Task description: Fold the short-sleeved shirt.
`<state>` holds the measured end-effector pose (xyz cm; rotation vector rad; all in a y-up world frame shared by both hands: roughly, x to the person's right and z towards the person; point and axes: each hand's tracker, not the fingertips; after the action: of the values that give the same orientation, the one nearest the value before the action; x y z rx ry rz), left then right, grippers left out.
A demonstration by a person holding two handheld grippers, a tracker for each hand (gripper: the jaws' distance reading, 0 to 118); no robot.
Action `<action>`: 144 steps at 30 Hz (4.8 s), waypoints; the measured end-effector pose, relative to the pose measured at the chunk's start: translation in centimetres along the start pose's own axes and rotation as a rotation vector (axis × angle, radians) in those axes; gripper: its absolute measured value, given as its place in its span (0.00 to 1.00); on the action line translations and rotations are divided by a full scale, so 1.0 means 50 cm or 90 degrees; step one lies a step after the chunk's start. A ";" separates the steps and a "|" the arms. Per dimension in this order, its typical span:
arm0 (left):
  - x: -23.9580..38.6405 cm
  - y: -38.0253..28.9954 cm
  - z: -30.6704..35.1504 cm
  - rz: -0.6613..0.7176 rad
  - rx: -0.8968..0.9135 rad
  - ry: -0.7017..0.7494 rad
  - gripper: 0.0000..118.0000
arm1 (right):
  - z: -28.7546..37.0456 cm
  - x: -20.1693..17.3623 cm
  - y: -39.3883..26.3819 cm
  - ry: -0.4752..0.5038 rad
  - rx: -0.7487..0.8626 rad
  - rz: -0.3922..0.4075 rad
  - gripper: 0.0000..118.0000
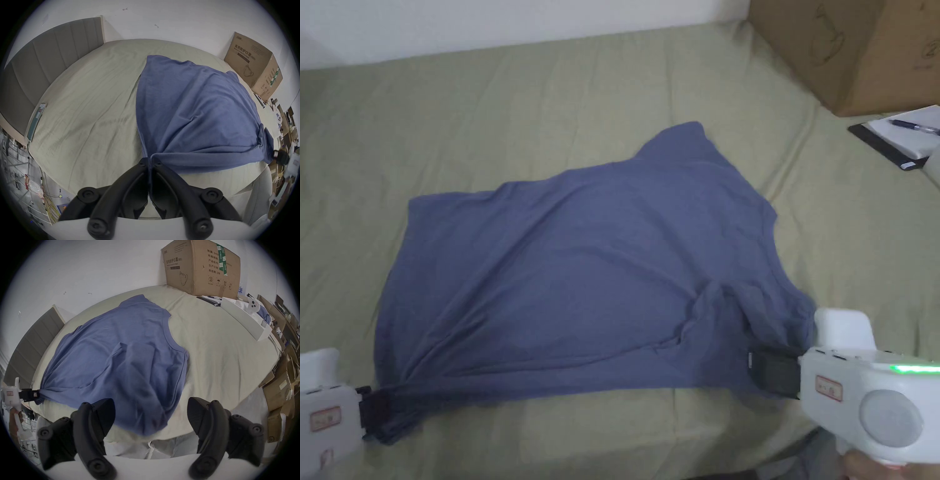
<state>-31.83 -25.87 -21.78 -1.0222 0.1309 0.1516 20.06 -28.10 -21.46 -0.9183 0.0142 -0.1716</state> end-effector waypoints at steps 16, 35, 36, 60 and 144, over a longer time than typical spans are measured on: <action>0.015 0.039 0.026 -0.047 0.013 0.018 0.00 | 0.070 0.001 0.107 0.048 0.041 -0.021 0.04; 0.087 0.317 -0.178 -0.117 -0.005 0.093 0.90 | -0.248 -0.072 0.371 -0.040 -0.034 0.079 0.70; 0.079 0.310 -0.160 -0.100 0.012 0.078 0.90 | -0.236 -0.065 0.361 -0.041 -0.034 0.076 0.72; 0.003 0.113 -0.074 0.073 0.062 -0.085 0.83 | -0.002 -0.063 0.068 0.066 -0.036 -0.008 0.00; 0.058 0.229 -0.097 -0.059 0.010 -0.015 0.00 | -0.418 0.017 0.533 -0.052 -0.189 0.050 0.39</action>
<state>-31.32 -23.97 -34.42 -1.0090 0.0633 0.0772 22.87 -28.87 -55.23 -1.2189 0.0000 -0.0599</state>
